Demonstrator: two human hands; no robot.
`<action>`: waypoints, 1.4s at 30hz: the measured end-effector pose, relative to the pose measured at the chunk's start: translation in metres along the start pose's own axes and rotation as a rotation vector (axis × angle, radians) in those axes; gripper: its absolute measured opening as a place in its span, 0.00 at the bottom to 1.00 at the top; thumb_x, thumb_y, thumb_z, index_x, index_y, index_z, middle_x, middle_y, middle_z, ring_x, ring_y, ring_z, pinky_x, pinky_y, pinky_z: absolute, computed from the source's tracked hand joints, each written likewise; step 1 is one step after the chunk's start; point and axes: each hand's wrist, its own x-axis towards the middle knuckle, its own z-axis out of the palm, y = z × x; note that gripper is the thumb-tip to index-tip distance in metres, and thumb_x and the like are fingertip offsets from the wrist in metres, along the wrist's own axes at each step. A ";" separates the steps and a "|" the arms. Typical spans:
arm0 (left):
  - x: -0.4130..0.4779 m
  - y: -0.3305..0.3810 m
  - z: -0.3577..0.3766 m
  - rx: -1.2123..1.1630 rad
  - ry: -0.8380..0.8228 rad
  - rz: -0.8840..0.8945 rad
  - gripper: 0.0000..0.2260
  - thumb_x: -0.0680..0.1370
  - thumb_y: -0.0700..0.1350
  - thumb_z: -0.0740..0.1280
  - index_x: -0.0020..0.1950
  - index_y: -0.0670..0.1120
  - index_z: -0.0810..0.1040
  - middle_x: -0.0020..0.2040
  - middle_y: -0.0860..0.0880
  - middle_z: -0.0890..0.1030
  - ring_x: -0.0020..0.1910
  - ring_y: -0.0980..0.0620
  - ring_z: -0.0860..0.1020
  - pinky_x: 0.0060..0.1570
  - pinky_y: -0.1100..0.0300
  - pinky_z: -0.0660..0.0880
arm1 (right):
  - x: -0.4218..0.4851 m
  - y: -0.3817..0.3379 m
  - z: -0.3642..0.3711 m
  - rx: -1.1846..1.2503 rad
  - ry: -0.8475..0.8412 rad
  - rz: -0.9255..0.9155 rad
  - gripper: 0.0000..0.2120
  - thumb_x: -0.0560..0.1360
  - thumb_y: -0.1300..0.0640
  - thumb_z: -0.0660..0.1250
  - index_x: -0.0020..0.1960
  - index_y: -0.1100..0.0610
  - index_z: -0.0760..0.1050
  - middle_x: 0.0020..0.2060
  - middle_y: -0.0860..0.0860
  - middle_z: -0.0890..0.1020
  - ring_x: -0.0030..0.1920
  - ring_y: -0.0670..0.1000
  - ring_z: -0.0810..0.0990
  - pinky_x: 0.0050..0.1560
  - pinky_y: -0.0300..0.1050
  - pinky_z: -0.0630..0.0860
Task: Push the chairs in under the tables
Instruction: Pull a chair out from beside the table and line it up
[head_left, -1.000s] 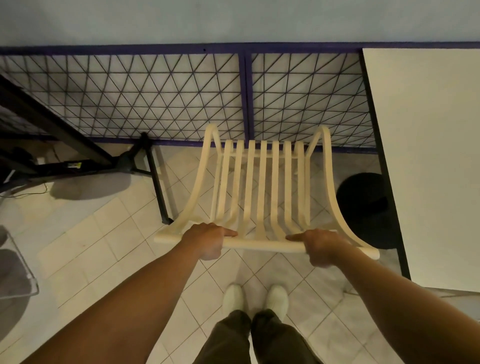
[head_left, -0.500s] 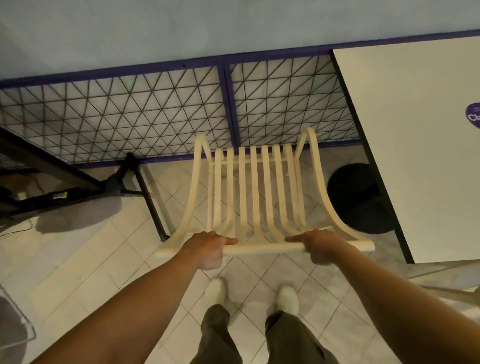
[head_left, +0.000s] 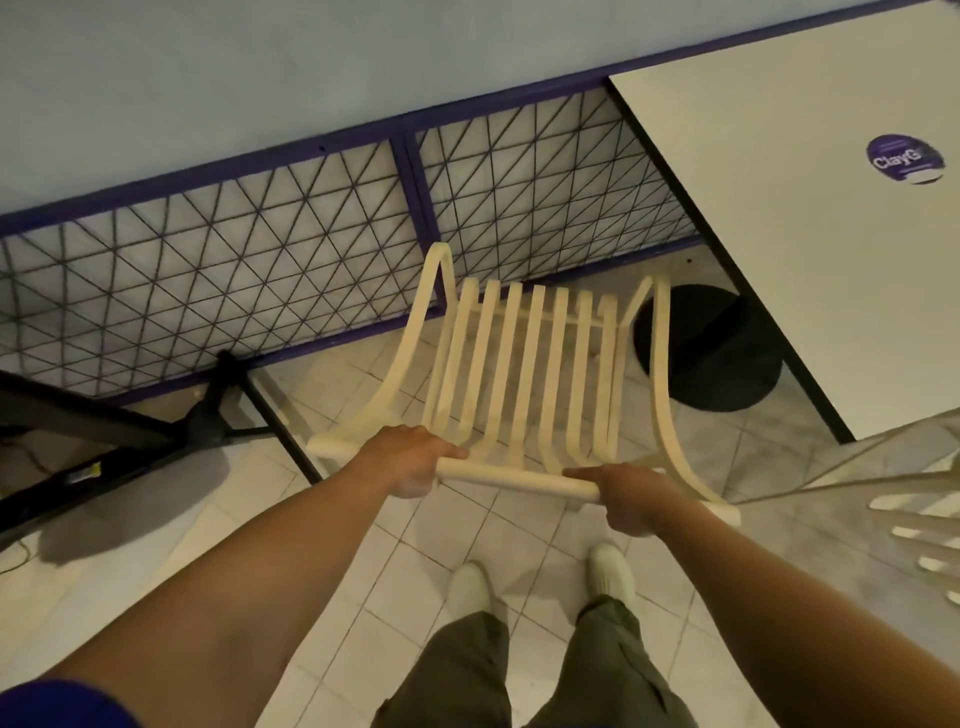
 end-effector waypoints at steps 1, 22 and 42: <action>0.000 -0.003 -0.002 0.021 -0.003 0.011 0.28 0.81 0.42 0.62 0.76 0.69 0.65 0.61 0.49 0.79 0.47 0.48 0.74 0.43 0.55 0.69 | -0.002 -0.004 0.003 0.013 0.007 0.003 0.34 0.77 0.63 0.65 0.76 0.37 0.61 0.61 0.48 0.78 0.56 0.51 0.78 0.59 0.49 0.77; 0.016 -0.022 -0.002 0.061 0.005 0.021 0.28 0.78 0.47 0.66 0.74 0.70 0.67 0.63 0.53 0.79 0.55 0.48 0.79 0.46 0.55 0.70 | -0.004 -0.022 0.012 0.122 -0.078 0.020 0.35 0.75 0.60 0.67 0.77 0.40 0.60 0.61 0.49 0.77 0.57 0.52 0.76 0.61 0.50 0.75; 0.020 -0.025 -0.005 0.059 -0.081 0.027 0.35 0.79 0.38 0.64 0.76 0.71 0.61 0.64 0.51 0.77 0.49 0.49 0.75 0.44 0.56 0.70 | 0.005 -0.021 0.002 0.179 -0.211 0.015 0.38 0.74 0.61 0.68 0.79 0.43 0.56 0.71 0.53 0.70 0.66 0.55 0.72 0.65 0.51 0.70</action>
